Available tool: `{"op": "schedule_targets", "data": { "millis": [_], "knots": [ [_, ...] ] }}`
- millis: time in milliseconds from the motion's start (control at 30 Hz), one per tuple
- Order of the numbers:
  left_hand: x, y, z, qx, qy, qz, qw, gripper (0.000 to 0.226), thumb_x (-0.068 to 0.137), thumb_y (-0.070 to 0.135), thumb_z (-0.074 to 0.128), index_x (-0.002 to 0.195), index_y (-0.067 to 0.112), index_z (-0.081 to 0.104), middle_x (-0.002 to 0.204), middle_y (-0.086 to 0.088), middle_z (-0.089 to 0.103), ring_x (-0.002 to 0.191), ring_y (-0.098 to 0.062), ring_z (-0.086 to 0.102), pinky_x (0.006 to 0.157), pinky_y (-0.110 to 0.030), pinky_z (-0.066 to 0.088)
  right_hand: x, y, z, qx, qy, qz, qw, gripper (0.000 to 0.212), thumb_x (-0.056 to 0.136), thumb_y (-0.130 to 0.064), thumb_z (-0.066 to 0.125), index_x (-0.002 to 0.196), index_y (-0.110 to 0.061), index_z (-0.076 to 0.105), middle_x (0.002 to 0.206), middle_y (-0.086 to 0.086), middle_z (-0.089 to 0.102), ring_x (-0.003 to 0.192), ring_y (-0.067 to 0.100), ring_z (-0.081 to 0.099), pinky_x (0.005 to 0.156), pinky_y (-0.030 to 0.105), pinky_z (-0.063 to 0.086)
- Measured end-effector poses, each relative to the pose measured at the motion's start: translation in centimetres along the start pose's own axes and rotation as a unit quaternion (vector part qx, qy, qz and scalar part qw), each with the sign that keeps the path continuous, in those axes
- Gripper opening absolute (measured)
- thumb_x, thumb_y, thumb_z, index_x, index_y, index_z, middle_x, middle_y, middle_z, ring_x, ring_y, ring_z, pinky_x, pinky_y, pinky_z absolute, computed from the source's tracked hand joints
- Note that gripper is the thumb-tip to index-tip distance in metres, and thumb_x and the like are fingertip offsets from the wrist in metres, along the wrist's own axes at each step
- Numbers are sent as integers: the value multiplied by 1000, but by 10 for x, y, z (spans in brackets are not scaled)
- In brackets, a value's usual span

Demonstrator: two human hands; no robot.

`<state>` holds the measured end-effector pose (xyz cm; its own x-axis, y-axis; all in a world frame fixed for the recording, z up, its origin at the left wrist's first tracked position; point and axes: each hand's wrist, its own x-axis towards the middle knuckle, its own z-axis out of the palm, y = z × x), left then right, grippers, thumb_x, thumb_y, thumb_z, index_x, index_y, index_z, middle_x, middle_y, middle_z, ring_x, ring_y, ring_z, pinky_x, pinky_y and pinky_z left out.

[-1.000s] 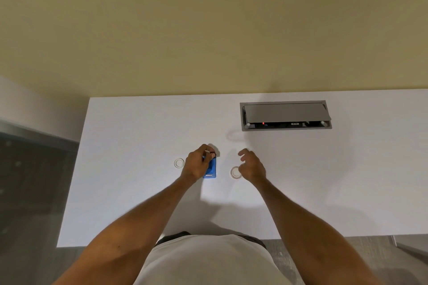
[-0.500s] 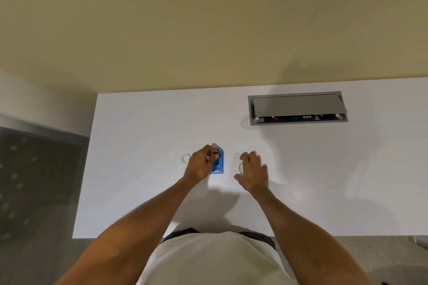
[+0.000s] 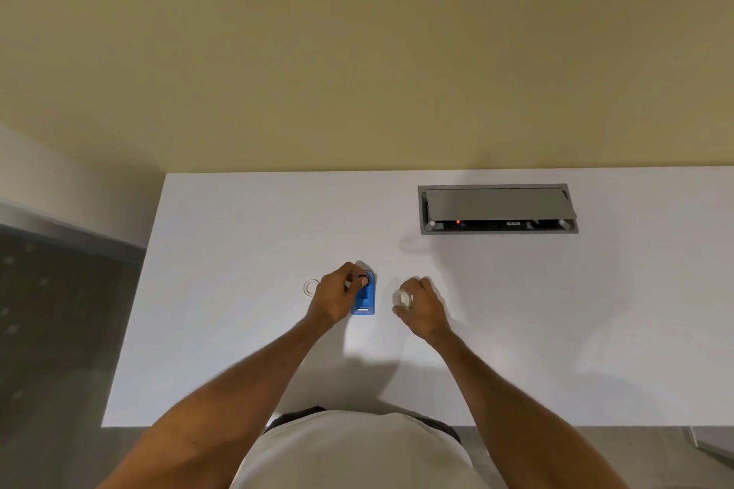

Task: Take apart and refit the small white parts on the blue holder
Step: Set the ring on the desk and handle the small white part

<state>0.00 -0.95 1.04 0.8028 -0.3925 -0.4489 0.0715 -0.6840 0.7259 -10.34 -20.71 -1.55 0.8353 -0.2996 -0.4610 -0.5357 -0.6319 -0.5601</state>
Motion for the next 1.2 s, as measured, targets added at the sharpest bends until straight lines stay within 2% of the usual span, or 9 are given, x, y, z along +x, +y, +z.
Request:
{"op": "schedule_targets", "data": {
  "millis": [100, 167, 233, 333, 400, 667, 800, 933, 1200],
  "knots": [
    [-4, 6, 1, -11, 9, 25, 1000, 9, 106, 40, 54, 106, 35, 63, 101, 2, 76, 90, -22, 71, 78, -33, 57, 4, -8, -7, 49, 5, -23, 999, 45, 81, -22, 84, 119, -21, 59, 114, 0, 58, 97, 17, 60, 71, 6, 42],
    [-5, 11, 0, -12, 16, 29, 999, 13, 106, 38, 54, 108, 31, 64, 100, 3, 76, 89, -22, 71, 76, -33, 57, 6, -14, -10, 85, -1, -35, 996, 44, 82, -20, 84, 118, -21, 58, 111, 1, 62, 96, 20, 64, 80, 23, 57],
    [-5, 15, -4, -20, 23, 28, 999, 14, 104, 39, 55, 107, 30, 65, 98, 5, 76, 88, -21, 71, 77, -37, 58, 9, -20, -13, 106, -1, -46, 993, 47, 81, -23, 85, 120, -21, 58, 111, 1, 65, 97, 21, 67, 89, 36, 61],
    [-4, 20, -10, -24, 31, 36, 999, 14, 104, 39, 55, 105, 29, 65, 100, 5, 76, 90, -20, 72, 80, -39, 58, 12, -31, -19, 113, -3, -66, 991, 56, 81, -27, 87, 127, -22, 57, 119, 0, 66, 103, 20, 68, 93, 39, 60],
    [-3, 22, -13, -23, 40, 41, 998, 13, 104, 37, 55, 105, 30, 65, 102, 6, 76, 92, -20, 71, 82, -37, 57, 15, -38, -22, 110, 1, -88, 990, 51, 81, -23, 87, 124, -22, 59, 119, 0, 65, 101, 20, 68, 90, 41, 62],
    [-4, 29, -23, -18, 26, 70, 997, 11, 100, 35, 64, 110, 30, 63, 101, 8, 77, 90, -16, 72, 80, -28, 56, 17, -59, -29, 118, 10, -147, 982, 43, 81, -13, 82, 113, -17, 53, 104, 0, 67, 87, 21, 69, 78, 40, 62],
    [-5, 29, -26, 19, 20, 96, 995, 10, 100, 39, 62, 107, 31, 64, 95, 9, 77, 86, -16, 71, 83, -34, 59, 18, -62, -24, 143, 9, -152, 978, 40, 84, -15, 83, 114, -18, 57, 106, -2, 69, 92, 18, 71, 81, 39, 63],
    [-6, 29, -30, 40, 29, 106, 993, 11, 97, 32, 61, 107, 29, 66, 92, 8, 76, 86, -18, 70, 85, -40, 59, 17, -66, -24, 160, 10, -155, 975, 36, 83, -16, 85, 109, -17, 59, 102, -2, 71, 92, 18, 71, 81, 35, 63],
    [-9, 28, -28, 71, 43, 127, 989, 26, 104, 19, 52, 117, 26, 73, 106, 8, 80, 93, -15, 72, 88, -33, 58, 14, -65, -24, 172, 0, -159, 972, 41, 83, -16, 85, 117, -17, 61, 108, 0, 74, 96, 17, 72, 84, 36, 63]
  ]
}}
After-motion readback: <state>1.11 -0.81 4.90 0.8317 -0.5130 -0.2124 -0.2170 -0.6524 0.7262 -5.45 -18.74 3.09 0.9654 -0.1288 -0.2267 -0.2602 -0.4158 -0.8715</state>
